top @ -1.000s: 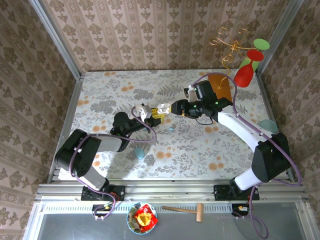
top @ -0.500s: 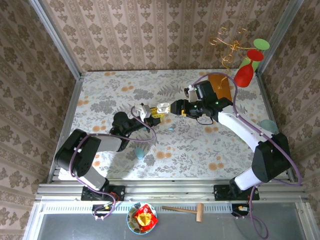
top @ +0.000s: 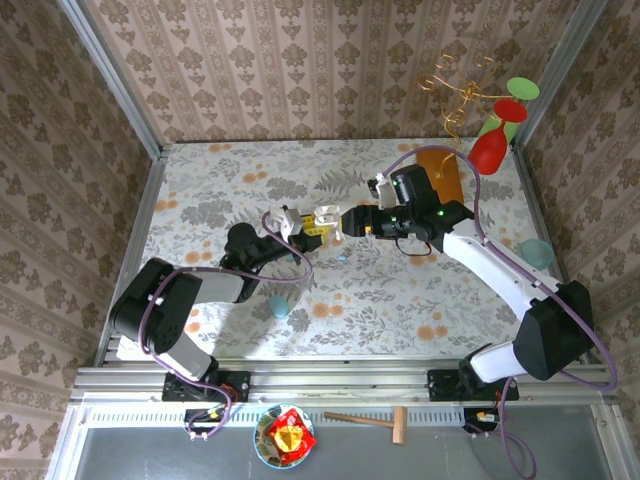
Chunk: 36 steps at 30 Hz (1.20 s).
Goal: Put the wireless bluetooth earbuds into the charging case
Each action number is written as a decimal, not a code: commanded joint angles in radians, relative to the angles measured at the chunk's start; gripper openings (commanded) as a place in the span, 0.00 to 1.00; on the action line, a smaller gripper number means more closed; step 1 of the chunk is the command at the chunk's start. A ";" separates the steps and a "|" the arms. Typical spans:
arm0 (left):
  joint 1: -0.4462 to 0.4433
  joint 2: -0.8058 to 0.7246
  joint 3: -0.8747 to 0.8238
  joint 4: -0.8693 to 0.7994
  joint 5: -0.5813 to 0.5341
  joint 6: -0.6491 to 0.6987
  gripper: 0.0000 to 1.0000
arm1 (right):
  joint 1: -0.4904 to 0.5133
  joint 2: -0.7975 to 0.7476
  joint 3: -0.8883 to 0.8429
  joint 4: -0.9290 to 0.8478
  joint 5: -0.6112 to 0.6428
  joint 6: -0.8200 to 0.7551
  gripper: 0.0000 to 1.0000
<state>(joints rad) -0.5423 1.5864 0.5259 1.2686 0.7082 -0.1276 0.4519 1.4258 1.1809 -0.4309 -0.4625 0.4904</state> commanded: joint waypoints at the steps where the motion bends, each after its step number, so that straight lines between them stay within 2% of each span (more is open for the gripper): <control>1: 0.001 -0.025 0.028 0.026 0.019 -0.026 0.00 | -0.001 0.002 0.004 -0.025 0.032 0.016 0.75; 6: 0.005 -0.027 0.016 0.026 -0.001 -0.015 0.00 | -0.004 0.001 -0.011 0.003 0.061 0.040 0.74; 12: 0.039 -0.002 0.000 0.026 -0.020 0.020 0.00 | -0.017 -0.024 -0.059 -0.020 0.157 0.060 0.73; 17: 0.065 0.001 -0.011 0.026 -0.028 0.047 0.00 | -0.033 -0.068 -0.101 -0.080 0.308 0.071 0.69; 20: 0.079 -0.005 -0.023 0.026 -0.031 0.059 0.00 | -0.056 -0.081 -0.143 -0.098 0.335 0.108 0.67; 22: 0.079 -0.010 -0.033 0.026 -0.036 0.073 0.00 | -0.061 -0.082 -0.177 -0.100 0.330 0.136 0.66; 27: 0.079 -0.013 -0.042 0.026 -0.032 0.091 0.00 | -0.061 -0.041 -0.240 -0.065 0.234 0.181 0.51; 31: 0.079 -0.008 -0.046 0.025 -0.031 0.108 0.00 | -0.049 0.088 -0.260 0.007 0.176 0.208 0.42; 36: 0.079 -0.018 -0.063 0.026 -0.035 0.115 0.00 | -0.033 0.223 -0.223 0.046 0.165 0.221 0.36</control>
<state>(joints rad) -0.4679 1.5864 0.4789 1.2652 0.6731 -0.0399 0.4107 1.6051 0.9390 -0.4194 -0.2703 0.6872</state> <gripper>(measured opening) 0.193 0.366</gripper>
